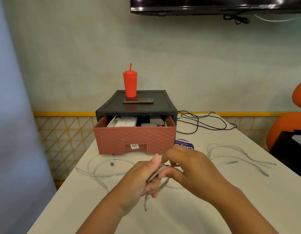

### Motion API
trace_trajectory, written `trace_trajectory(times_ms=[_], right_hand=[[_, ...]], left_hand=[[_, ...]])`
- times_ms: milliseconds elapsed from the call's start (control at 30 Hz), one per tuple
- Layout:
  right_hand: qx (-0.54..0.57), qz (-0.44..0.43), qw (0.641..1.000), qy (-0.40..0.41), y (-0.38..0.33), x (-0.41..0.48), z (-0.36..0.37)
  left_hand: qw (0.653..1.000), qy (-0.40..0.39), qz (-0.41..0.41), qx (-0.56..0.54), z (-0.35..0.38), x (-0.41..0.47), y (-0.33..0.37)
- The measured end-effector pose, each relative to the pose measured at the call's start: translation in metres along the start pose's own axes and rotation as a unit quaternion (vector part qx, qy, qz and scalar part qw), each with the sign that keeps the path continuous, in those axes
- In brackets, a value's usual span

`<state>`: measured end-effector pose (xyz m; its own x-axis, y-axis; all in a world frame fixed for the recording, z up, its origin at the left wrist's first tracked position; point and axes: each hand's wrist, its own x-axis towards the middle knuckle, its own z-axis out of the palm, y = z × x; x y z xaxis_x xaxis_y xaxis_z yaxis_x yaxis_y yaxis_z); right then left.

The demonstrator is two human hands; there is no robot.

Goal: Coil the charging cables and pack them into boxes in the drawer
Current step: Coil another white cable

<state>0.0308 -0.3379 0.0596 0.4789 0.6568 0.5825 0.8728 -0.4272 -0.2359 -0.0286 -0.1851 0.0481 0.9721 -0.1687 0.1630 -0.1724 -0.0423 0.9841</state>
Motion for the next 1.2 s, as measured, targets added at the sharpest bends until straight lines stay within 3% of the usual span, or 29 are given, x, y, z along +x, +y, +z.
trace_trajectory(times_ms=[133, 200, 333, 400, 500, 600, 700, 767, 800, 900, 967, 1000, 1100, 1167, 1200], right_hand=[[0.114, 0.017, 0.993, 0.015, 0.0, 0.0, 0.004], [0.149, 0.05, 0.987, 0.03, -0.004, -0.001, 0.009], [0.085, 0.105, 0.989, 0.066, -0.005, -0.002, 0.019], [0.063, 0.132, 0.985, 0.091, -0.002, -0.002, 0.018], [0.043, 0.166, 0.979, 0.106, 0.005, 0.0, 0.011], [0.03, 0.198, 0.976, 0.086, 0.009, -0.001, 0.006], [0.008, 0.211, 0.975, 0.061, 0.013, -0.001, 0.005], [0.017, 0.22, 0.973, 0.068, 0.015, -0.001, 0.005], [0.031, 0.227, 0.971, 0.074, 0.016, -0.001, 0.004], [0.109, 0.253, 0.957, 0.092, 0.016, 0.0, 0.003], [0.159, 0.263, 0.946, 0.104, 0.015, 0.001, 0.003], [0.178, 0.266, 0.941, 0.109, 0.015, 0.001, 0.004], [0.235, 0.273, 0.923, 0.134, 0.013, 0.002, 0.007], [0.255, 0.276, 0.915, 0.15, 0.012, 0.004, 0.007], [0.258, 0.276, 0.912, 0.157, 0.011, 0.005, 0.007]], left_hand=[[0.983, -0.009, -0.054, -0.176, -0.001, -0.004, 0.011], [0.979, 0.018, -0.053, -0.194, 0.004, -0.003, 0.01], [0.977, 0.088, -0.045, -0.189, 0.014, 0.0, 0.005], [0.982, 0.104, -0.043, -0.151, 0.013, -0.001, 0.001], [0.989, 0.133, -0.067, -0.009, 0.008, -0.005, -0.007], [0.981, 0.158, -0.081, 0.075, 0.01, -0.01, -0.009], [0.968, 0.192, -0.043, 0.157, 0.006, -0.012, -0.009], [0.94, 0.205, 0.013, 0.274, 0.003, -0.015, -0.007], [0.905, 0.207, 0.06, 0.368, 0.001, -0.016, -0.006], [0.753, 0.212, 0.157, 0.603, -0.005, -0.013, -0.008], [0.71, 0.264, 0.193, 0.623, -0.007, -0.009, -0.015], [0.731, 0.272, 0.195, 0.594, -0.005, -0.007, -0.018], [0.875, 0.308, 0.122, 0.352, 0.009, -0.005, -0.012], [0.949, 0.265, 0.048, 0.163, 0.021, -0.004, -0.007], [0.966, 0.243, 0.016, 0.083, 0.025, -0.004, -0.004]])
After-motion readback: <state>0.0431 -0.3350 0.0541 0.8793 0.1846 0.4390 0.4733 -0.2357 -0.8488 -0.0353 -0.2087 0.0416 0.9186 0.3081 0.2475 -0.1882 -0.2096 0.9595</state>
